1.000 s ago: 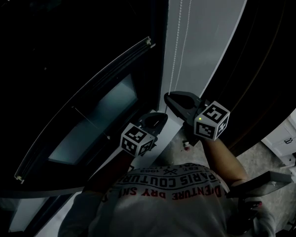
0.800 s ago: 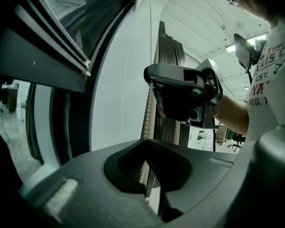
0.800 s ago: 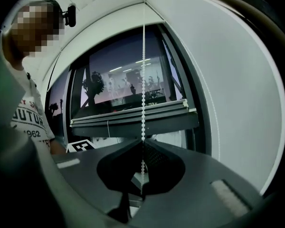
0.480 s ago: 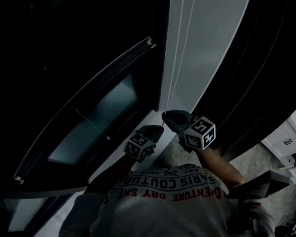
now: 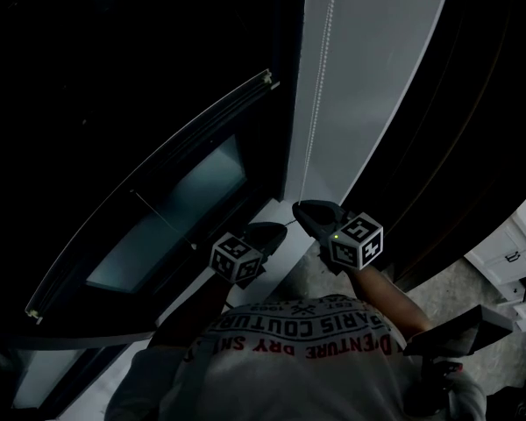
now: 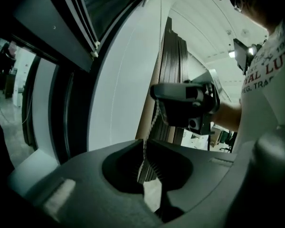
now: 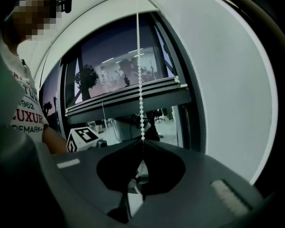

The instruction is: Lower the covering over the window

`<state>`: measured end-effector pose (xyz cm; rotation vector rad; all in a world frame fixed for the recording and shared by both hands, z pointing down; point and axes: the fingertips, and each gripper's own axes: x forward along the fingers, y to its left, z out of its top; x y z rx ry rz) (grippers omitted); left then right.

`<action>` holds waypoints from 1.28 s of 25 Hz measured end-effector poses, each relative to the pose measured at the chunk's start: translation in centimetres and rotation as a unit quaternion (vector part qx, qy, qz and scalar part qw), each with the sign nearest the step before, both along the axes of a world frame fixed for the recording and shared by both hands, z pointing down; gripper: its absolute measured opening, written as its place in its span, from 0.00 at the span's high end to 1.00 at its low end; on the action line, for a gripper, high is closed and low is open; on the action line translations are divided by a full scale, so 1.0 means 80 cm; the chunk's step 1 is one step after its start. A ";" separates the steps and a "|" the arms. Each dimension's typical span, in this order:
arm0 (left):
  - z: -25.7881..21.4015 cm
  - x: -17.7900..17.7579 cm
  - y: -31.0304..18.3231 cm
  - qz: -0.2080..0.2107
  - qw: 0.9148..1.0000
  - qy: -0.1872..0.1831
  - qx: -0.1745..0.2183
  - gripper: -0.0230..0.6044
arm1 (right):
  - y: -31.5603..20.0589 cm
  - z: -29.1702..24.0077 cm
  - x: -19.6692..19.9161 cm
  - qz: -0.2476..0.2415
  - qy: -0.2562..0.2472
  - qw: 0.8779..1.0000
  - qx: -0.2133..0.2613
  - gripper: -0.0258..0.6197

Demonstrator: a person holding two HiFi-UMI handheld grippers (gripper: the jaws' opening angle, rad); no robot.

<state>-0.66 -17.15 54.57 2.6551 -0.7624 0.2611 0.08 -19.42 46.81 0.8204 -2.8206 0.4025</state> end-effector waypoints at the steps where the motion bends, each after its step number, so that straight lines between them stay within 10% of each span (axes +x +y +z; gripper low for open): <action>1: -0.011 -0.007 -0.007 -0.007 1.000 0.011 0.007 0.92 | 0.000 0.001 0.002 0.002 0.000 1.000 0.000 0.95; 16: -0.289 0.012 -0.054 0.047 0.982 0.083 0.163 0.83 | 0.002 0.002 0.008 0.007 -0.002 1.000 -0.005 0.95; 32: -0.342 0.039 -0.064 0.042 0.977 0.088 0.192 0.95 | 0.010 0.001 0.006 0.005 -0.010 1.000 -0.001 0.95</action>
